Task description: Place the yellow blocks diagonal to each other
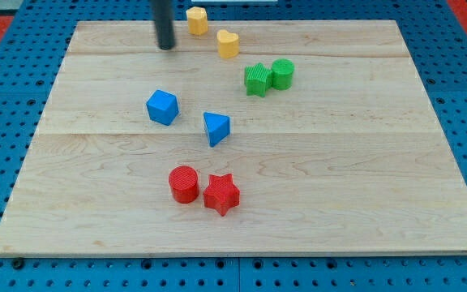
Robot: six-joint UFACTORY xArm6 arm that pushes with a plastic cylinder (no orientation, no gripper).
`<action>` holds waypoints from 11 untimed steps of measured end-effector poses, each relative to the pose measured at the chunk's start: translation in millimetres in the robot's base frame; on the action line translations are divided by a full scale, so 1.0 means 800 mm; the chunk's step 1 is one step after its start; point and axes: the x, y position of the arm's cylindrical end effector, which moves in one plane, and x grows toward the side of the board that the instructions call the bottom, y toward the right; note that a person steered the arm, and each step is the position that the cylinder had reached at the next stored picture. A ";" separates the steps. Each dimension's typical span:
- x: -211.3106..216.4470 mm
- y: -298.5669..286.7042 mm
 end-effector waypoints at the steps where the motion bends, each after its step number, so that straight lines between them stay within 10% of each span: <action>1: -0.051 -0.029; 6: 0.050 0.136; 11: 0.031 0.166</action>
